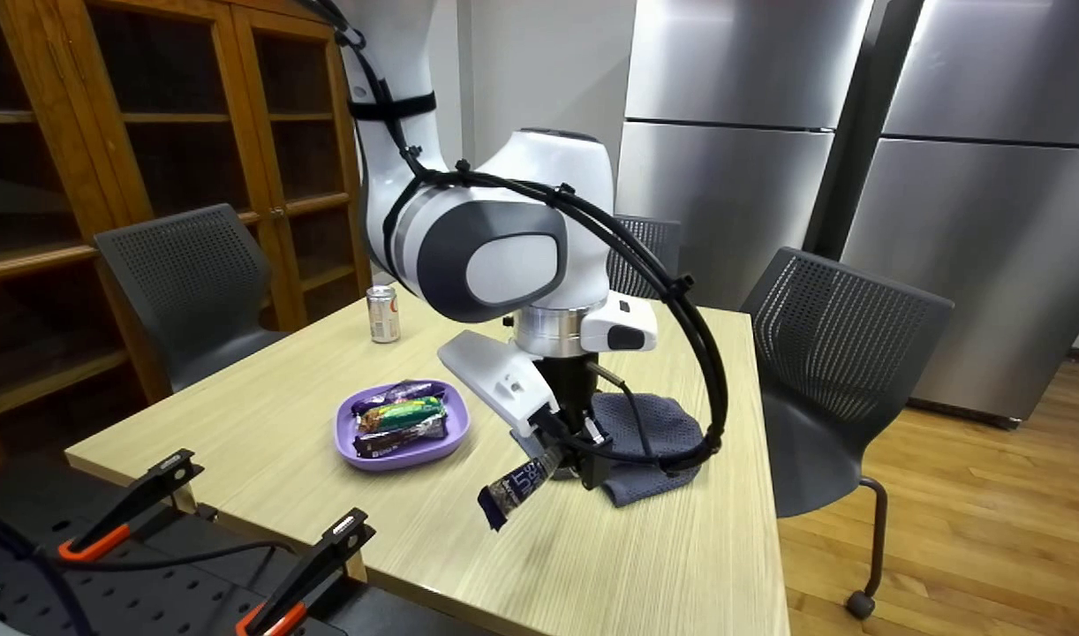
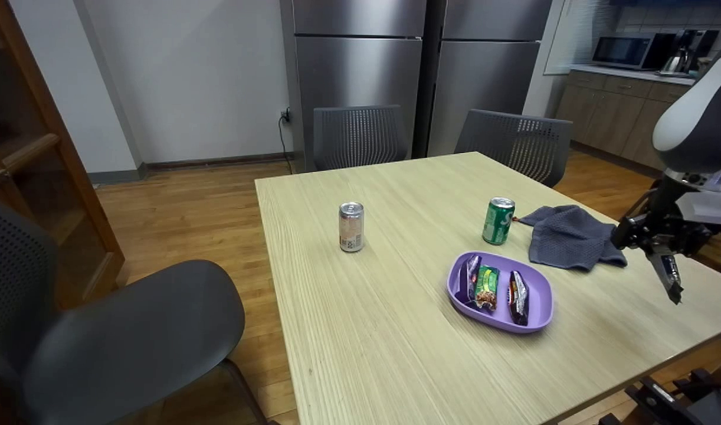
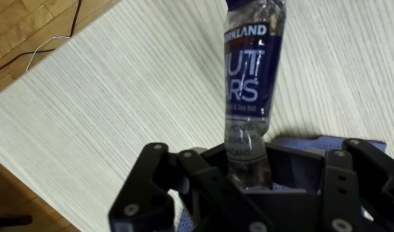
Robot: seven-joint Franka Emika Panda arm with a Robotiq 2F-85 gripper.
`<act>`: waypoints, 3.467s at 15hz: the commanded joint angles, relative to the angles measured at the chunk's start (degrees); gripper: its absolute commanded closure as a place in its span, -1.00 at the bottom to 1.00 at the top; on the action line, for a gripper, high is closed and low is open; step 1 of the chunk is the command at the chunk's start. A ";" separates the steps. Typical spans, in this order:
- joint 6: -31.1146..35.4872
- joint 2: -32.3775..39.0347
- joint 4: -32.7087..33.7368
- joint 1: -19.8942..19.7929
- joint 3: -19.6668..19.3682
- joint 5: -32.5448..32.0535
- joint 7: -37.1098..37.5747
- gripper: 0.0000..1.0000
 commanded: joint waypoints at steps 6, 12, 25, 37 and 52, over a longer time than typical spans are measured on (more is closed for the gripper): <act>-1.78 -3.45 -2.02 5.93 0.61 0.57 5.15 1.00; -3.01 -3.61 -1.72 9.35 2.24 1.71 8.44 1.00; -5.01 -2.94 -0.05 14.55 7.88 6.85 14.37 1.00; -8.41 -0.53 2.99 18.51 8.87 9.81 18.05 1.00; -8.25 3.28 6.27 19.33 10.28 11.73 19.16 1.00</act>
